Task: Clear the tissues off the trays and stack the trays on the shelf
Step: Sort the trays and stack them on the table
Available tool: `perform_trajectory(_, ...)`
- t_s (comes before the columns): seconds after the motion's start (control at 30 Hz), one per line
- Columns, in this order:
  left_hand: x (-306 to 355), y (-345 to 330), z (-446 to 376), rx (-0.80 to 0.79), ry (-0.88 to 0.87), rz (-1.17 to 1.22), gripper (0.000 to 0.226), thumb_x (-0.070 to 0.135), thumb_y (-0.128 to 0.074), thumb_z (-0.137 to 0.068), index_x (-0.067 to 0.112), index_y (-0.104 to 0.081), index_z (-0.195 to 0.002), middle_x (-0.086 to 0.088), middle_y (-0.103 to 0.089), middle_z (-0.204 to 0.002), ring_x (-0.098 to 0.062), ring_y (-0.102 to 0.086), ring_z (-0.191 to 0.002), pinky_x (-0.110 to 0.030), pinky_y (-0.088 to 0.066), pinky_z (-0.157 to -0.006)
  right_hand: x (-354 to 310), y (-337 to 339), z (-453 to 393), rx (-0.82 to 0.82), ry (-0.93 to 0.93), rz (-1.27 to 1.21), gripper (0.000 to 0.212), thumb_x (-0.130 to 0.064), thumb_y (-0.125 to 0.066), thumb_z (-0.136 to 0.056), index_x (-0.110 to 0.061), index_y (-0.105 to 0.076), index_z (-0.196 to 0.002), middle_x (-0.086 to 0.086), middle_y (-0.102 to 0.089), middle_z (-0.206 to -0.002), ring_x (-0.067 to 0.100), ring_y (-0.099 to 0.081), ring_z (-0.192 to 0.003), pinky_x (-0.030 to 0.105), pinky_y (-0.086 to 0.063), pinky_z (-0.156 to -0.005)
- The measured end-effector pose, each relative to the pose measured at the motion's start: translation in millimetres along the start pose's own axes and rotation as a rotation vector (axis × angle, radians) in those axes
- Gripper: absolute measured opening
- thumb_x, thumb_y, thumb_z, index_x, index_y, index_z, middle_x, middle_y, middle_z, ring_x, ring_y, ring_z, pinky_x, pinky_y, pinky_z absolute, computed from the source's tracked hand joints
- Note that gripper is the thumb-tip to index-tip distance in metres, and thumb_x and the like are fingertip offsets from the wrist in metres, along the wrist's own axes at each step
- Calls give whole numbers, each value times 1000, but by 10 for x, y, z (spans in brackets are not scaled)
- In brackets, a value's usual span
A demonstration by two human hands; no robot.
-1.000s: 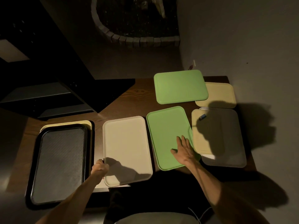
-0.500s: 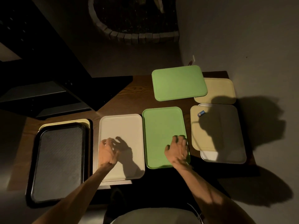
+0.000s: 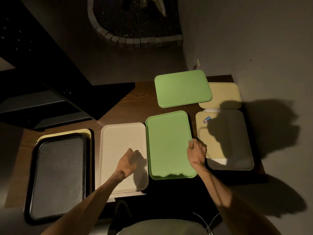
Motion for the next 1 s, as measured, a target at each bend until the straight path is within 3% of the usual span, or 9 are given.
perform_trajectory(0.1,44,13,16,-40,68,70,52,11,-58,-83,26,-43,-131,-1,-52,-121,-25,-56,-109,-26,-45,-87,-172,184,3,94,114,-18,4,3,-62,-86,3,-66,-88,25,-69,-82,41,-65,-74,40,-50,-64)
perform_trajectory(0.17,50,50,-27,-26,100,86,55,0,-56,-89,18,-44,-140,-7,-55,-130,-29,-56,-120,-26,-43,-90,-253,313,-72,110,108,-94,7,2,-60,-89,2,-66,-90,23,-69,-83,37,-65,-72,35,-47,-62)
perform_trajectory(0.23,61,113,-82,3,57,166,38,0,-55,-91,13,-57,-126,-13,-62,-128,-32,-60,-117,-32,-49,-92,-289,415,-158,96,55,-194,14,-6,-54,-96,-1,-67,-94,20,-69,-87,33,-64,-77,35,-48,-69)
perform_trajectory(0.33,157,229,-77,57,113,460,15,23,-54,-97,19,-65,-107,-13,-71,-113,-27,-68,-102,-41,-53,-89,-424,472,-187,-5,28,-328,18,-10,-49,-99,-8,-66,-92,8,-64,-85,25,-57,-80,32,-43,-73)
perform_trajectory(0.47,235,444,-28,47,107,680,34,48,-50,-96,21,-65,-110,-7,-74,-99,-23,-72,-91,-38,-58,-80,-720,349,41,-62,105,-348,25,-8,-51,-98,-4,-55,-74,13,-53,-60,25,-38,-57,32,-29,-56)
perform_trajectory(0.63,-171,711,-6,179,195,611,30,-1,-63,-89,1,-60,-119,-20,-71,-104,-32,-71,-89,-34,-59,-71,-917,-59,404,-298,75,-347,26,-11,-48,-99,-19,-47,-75,0,-51,-66,28,-47,-68,33,-37,-65)
perform_trajectory(0.8,-665,873,105,342,264,402,30,1,-69,-85,4,-68,-115,-10,-71,-106,-26,-68,-93,-42,-58,-86,-1037,-426,712,-528,167,-40,12,-21,-50,-94,-17,-58,-86,17,-68,-94,37,-64,-90,38,-50,-71)
perform_trajectory(0.9,-832,881,161,404,270,307,26,4,-70,-85,7,-71,-110,-4,-72,-102,-23,-68,-92,-41,-57,-88,-1144,-531,840,-589,251,103,20,-22,-53,-97,-8,-66,-100,18,-71,-102,35,-68,-95,33,-48,-69)
perform_trajectory(1.0,-962,867,179,440,303,165,23,9,-68,-87,10,-73,-109,-11,-74,-109,-26,-71,-96,-43,-58,-89,-1197,-650,927,-630,297,253,22,-21,-54,-98,-5,-67,-106,18,-70,-106,33,-69,-96,37,-54,-74)
Point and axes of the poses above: each hand's wrist, its own z-axis away from the middle knuckle, its own y-axis out of the back of the hand, x = y × z, the point moved 3 cm from there along -z, towards the middle knuckle
